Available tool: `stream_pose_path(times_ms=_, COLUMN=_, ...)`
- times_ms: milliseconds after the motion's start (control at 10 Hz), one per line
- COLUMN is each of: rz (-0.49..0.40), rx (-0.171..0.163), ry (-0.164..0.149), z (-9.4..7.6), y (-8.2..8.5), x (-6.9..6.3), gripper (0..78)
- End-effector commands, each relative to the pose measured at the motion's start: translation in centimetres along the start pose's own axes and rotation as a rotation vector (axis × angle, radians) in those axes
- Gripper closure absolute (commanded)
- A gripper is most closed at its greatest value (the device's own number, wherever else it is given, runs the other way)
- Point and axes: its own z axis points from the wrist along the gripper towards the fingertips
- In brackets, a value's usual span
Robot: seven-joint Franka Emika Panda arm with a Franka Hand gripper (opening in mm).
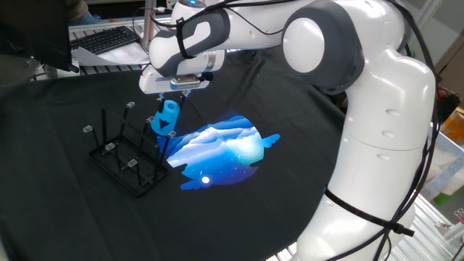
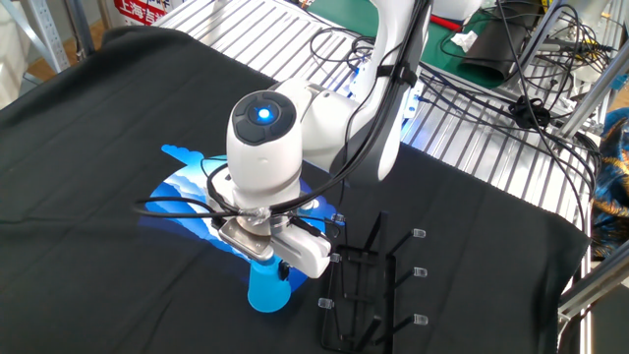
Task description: Take the cup off the cup rack
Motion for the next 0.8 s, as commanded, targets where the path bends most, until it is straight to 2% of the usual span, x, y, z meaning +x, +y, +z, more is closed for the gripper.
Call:
stream_pose_path(times_ms=100, rz=0.014, rx=0.001, ry=-0.011, z=0.24, y=0.07, x=-0.13, gripper=76.3)
stream_pose_path(times_ms=500, rz=0.015, rx=-0.001, ry=-0.009, z=0.27, y=0.08, x=-0.14, gripper=76.3)
stream_pose_path(times_ms=600, rz=0.015, rx=-0.001, ry=-0.009, z=0.27, y=0.08, x=-0.14, gripper=0.2)
stream_pose_path(times_ms=800, rz=0.015, rx=-0.001, ry=-0.009, z=0.27, y=0.08, x=-0.14, gripper=0.2)
